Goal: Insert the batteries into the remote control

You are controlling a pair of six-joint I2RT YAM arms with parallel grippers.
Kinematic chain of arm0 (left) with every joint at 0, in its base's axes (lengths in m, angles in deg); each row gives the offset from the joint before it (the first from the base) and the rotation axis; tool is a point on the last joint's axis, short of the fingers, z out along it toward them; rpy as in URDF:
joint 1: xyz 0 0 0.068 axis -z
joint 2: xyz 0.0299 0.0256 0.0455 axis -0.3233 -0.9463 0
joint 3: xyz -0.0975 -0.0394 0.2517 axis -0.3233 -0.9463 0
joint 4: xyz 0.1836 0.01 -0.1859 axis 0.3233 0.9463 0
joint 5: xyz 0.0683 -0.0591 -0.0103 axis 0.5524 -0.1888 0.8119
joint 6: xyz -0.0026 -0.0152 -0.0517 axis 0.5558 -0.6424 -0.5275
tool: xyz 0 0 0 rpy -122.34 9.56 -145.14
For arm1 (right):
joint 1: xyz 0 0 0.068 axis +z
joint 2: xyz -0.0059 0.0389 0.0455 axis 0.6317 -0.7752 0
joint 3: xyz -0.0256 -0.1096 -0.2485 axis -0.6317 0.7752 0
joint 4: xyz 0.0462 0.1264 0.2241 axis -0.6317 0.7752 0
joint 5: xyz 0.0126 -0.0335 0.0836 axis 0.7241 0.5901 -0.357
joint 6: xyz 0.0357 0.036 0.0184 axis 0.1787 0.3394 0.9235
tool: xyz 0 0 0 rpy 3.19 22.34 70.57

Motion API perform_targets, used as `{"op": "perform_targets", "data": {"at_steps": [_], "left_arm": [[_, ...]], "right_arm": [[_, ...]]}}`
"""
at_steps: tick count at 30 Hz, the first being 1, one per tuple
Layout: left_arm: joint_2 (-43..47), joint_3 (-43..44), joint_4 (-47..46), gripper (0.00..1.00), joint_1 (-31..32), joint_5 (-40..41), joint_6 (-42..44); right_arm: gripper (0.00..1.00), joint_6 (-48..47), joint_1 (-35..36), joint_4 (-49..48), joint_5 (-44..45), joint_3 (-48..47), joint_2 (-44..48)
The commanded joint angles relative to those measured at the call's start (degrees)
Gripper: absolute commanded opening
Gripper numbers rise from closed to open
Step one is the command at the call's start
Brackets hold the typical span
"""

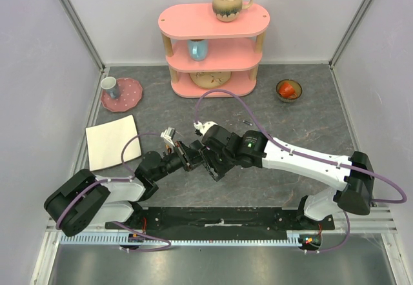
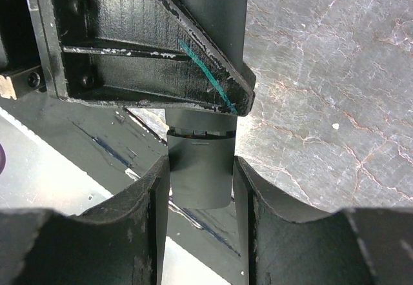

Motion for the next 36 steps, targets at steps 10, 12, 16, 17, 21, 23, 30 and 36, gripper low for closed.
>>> {"op": "perform_targets", "data": {"at_steps": [10, 12, 16, 17, 21, 23, 30, 36], "left_arm": [[3.9, 4.6, -19.9, 0.02, 3.4, -2.8, -3.0], [4.0, 4.3, -19.9, 0.02, 3.7, -2.7, -3.0], [4.7, 3.8, -19.7, 0.02, 4.2, -2.7, -3.0], [4.9, 3.8, -19.7, 0.02, 4.2, -2.7, -3.0], [4.9, 3.6, -19.8, 0.02, 5.0, -2.7, -3.0], [5.1, 3.5, -19.8, 0.02, 5.2, -2.7, -3.0], [5.3, 3.0, -19.9, 0.02, 6.6, -2.5, -2.8], [5.2, 2.8, -19.7, 0.02, 7.8, -1.9, -2.4]], "right_arm": [[0.00, -0.3, 0.4, -2.4, 0.4, 0.0, -2.7], [0.00, -0.3, 0.3, -2.4, 0.5, -0.3, -2.9], [0.00, -0.5, -0.1, -2.4, 1.1, -0.5, -2.9], [0.00, -0.6, -0.2, -2.4, 1.1, -0.7, -3.0], [0.00, -0.8, -0.6, -2.7, 1.6, -1.4, -3.2], [0.00, -0.8, -0.9, -2.8, 1.7, -2.0, -3.4], [0.00, -1.6, -2.4, -3.3, 1.8, -4.8, -4.5], [0.00, -2.0, -3.6, -4.0, 2.3, -6.1, -4.9]]}}
